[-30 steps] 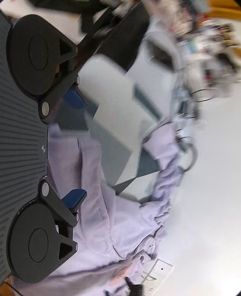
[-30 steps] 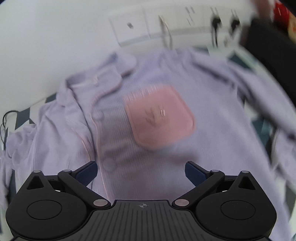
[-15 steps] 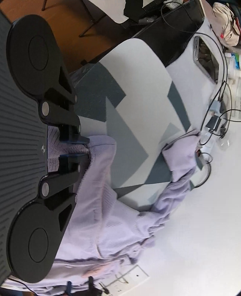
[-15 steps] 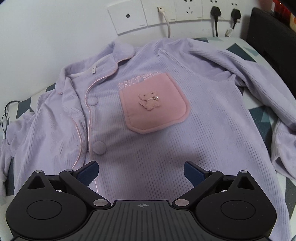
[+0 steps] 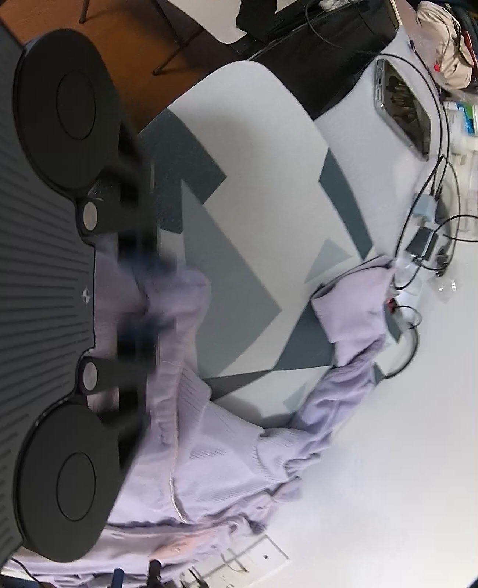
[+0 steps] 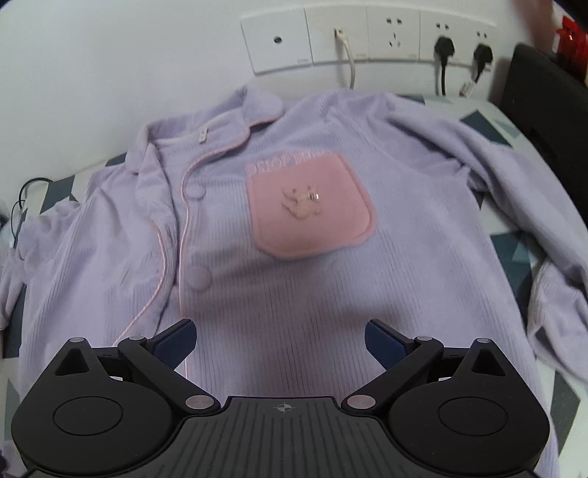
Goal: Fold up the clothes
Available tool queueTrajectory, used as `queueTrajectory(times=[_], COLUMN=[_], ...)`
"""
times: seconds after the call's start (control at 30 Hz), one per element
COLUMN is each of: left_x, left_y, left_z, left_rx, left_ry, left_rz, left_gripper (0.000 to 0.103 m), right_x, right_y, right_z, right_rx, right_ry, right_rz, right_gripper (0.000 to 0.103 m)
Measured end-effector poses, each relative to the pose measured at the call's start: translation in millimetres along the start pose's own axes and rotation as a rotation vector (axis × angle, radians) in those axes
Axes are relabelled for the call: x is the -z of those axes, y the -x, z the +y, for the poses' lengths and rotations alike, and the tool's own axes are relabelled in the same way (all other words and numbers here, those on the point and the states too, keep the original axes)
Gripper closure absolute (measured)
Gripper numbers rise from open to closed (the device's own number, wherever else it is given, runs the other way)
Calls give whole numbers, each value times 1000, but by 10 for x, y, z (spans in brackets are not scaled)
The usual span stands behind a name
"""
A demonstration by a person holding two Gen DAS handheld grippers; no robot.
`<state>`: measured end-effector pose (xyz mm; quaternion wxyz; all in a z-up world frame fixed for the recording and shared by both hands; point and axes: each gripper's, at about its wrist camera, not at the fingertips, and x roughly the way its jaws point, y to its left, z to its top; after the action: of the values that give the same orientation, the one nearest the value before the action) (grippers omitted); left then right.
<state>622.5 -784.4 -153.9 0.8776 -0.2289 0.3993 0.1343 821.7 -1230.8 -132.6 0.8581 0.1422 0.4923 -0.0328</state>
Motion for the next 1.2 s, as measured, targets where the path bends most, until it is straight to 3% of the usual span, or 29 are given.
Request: queueTrajectory(times=[0.07, 0.17, 0.23, 0.3, 0.37, 0.43, 0.5, 0.53, 0.6, 0.67, 0.83, 0.87, 0.9, 0.93, 0.97, 1.2], left_x=[1, 100, 219, 393, 649, 896, 1048, 1074, 1101, 1100, 1072, 1071, 1071, 1071, 1072, 1066], left_y=[7, 370, 620, 723, 645, 528, 426, 406, 408, 429, 463, 489, 514, 540, 563, 500], left_z=[-61, -302, -459, -617, -813, -965, -1032, -1036, -1027, -1000, -1058, -1095, -1133, -1171, -1204, -1182], left_rx=[-8, -1, 89, 221, 288, 260, 181, 156, 124, 122, 118, 147, 176, 205, 229, 194], left_ry=[-22, -117, -139, -178, -267, -375, -457, -475, -499, -514, -576, -583, -591, -599, -604, -558], left_rz=[-5, -119, -137, -81, 27, 93, 118, 115, 88, 60, 9, 13, 17, 21, 24, 31], left_gripper=[89, 90, 90, 88, 87, 81, 65, 58, 37, 34, 34, 42, 69, 79, 84, 86], right_x=[24, 59, 83, 106, 130, 154, 180, 193, 218, 243, 285, 215, 146, 76, 6, -483], right_y=[-2, -5, -7, -10, -12, -14, -28, -33, -40, -42, -37, -1, 34, 69, 104, 350], right_z=[-34, -84, -117, -151, -184, -218, -245, -247, -239, -222, -204, -199, -193, -188, -182, -143], right_rx=[2, 6, 8, 10, 13, 15, 10, 6, -3, -7, -10, -20, -29, -39, -49, -118], right_ry=[0, 1, 1, 2, 2, 2, -7, -13, -14, -5, 5, -5, -16, -27, -38, -114], right_rz=[1, 2, 2, 3, 3, 4, 9, 11, 15, 17, 32, 23, 14, 5, -4, -67], right_gripper=[5, 5, 5, 5, 5, 5, 5, 5, 5, 5, 5, 5, 6, 7, 7, 8])
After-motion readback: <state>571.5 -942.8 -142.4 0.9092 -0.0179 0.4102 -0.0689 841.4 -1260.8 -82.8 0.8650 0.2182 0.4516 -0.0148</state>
